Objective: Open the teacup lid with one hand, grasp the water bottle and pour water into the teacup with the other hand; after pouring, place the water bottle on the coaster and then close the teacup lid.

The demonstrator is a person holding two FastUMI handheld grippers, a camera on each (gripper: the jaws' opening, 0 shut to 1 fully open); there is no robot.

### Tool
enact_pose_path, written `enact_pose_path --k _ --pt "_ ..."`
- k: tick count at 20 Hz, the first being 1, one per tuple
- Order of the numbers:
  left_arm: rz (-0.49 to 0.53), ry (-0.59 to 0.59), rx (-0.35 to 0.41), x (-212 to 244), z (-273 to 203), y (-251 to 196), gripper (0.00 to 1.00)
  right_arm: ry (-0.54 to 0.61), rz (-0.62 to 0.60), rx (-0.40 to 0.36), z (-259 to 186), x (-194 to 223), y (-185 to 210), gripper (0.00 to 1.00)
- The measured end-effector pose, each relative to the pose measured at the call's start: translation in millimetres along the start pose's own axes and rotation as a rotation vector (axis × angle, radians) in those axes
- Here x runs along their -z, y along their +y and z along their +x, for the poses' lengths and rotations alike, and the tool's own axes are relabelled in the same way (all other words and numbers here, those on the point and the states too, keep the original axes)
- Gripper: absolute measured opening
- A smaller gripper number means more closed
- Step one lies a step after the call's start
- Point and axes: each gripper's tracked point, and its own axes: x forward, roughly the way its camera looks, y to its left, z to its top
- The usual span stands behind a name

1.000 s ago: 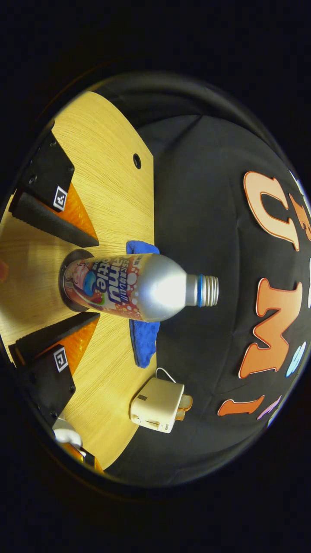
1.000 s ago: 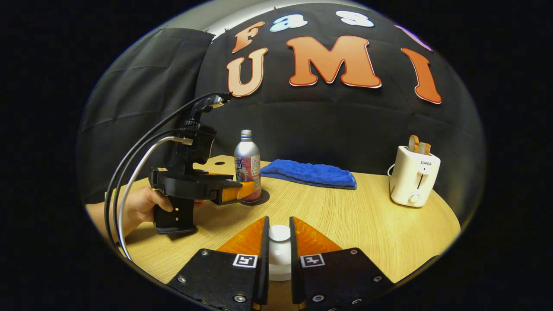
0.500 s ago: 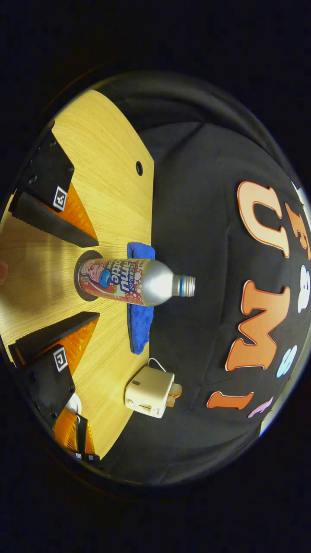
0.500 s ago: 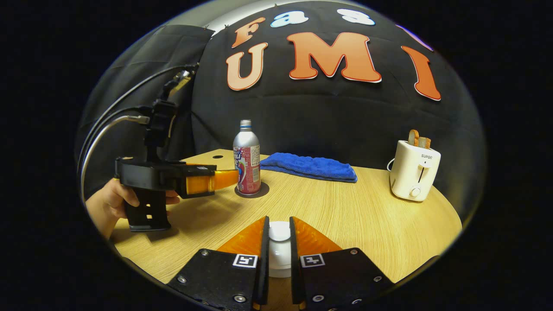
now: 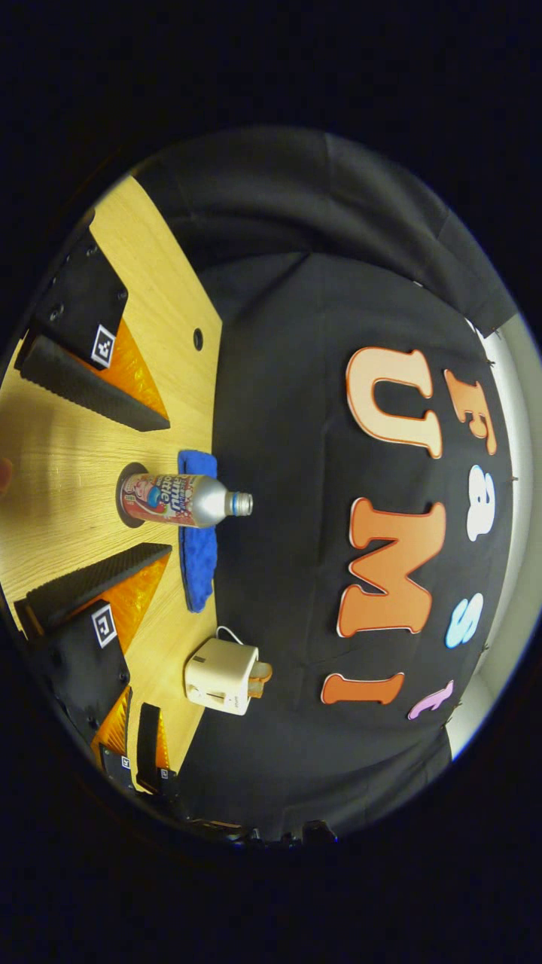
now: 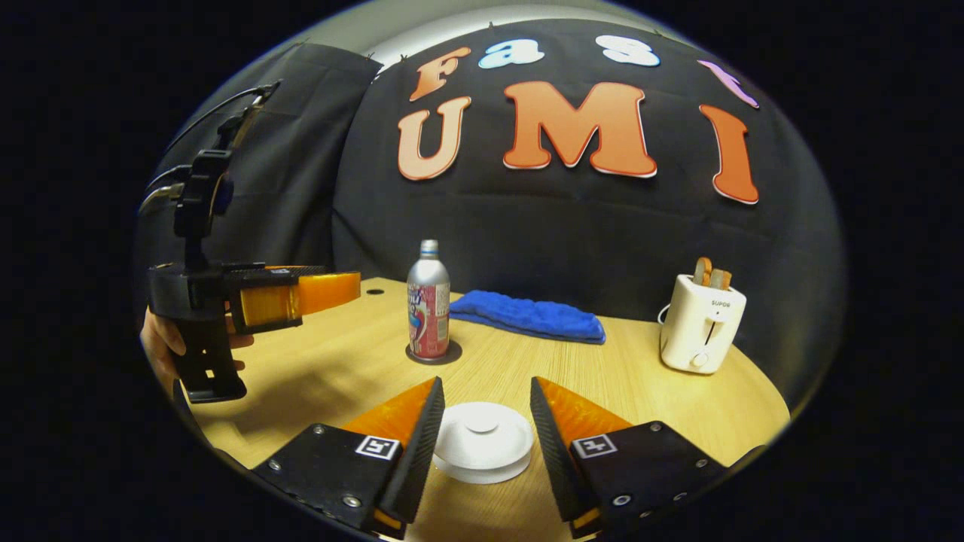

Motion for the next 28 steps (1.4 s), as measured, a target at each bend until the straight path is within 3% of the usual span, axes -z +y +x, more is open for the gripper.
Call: enact_pose_path --k 2,4,6,11,12,14,15,16,17,18,28 --pt "0.01 -0.05 -0.018 -19 -18 1 0.98 -0.061 -0.014 0.027 -13 -23 -8 0.79" --pt "0.021 -0.092 -0.04 -36 -35 2 0.94 -0.115 -0.023 0.053 -27 -43 -14 0.84" --pt "0.036 -0.137 -0.048 -52 -52 1 0.98 -0.16 -0.029 0.077 -41 -62 -22 0.87" --pt "0.037 -0.218 -0.047 -83 -85 -6 1.0 -0.253 -0.048 0.143 -75 -105 -44 0.89" --pt "0.032 -0.223 -0.049 -87 -90 -6 0.94 -0.264 -0.048 0.155 -81 -111 -48 0.9" --pt "0.031 -0.225 -0.06 -91 -99 -7 0.94 -0.285 -0.04 0.174 -92 -120 -55 0.9" --pt "0.028 -0.233 -0.064 -91 -101 -7 1.0 -0.298 -0.035 0.179 -98 -123 -57 0.9" --pt "0.022 -0.244 -0.066 -91 -106 -8 1.0 -0.31 -0.031 0.183 -103 -126 -58 0.9" --pt "0.017 -0.249 -0.065 -90 -110 -11 0.94 -0.318 -0.027 0.187 -107 -127 -61 0.9" --pt "0.021 -0.254 -0.07 -89 -115 -11 1.0 -0.324 -0.025 0.19 -111 -127 -62 0.9" --pt "0.022 -0.267 -0.125 -85 -139 -8 1.0 -0.315 -0.026 0.192 -129 -129 -65 0.9"
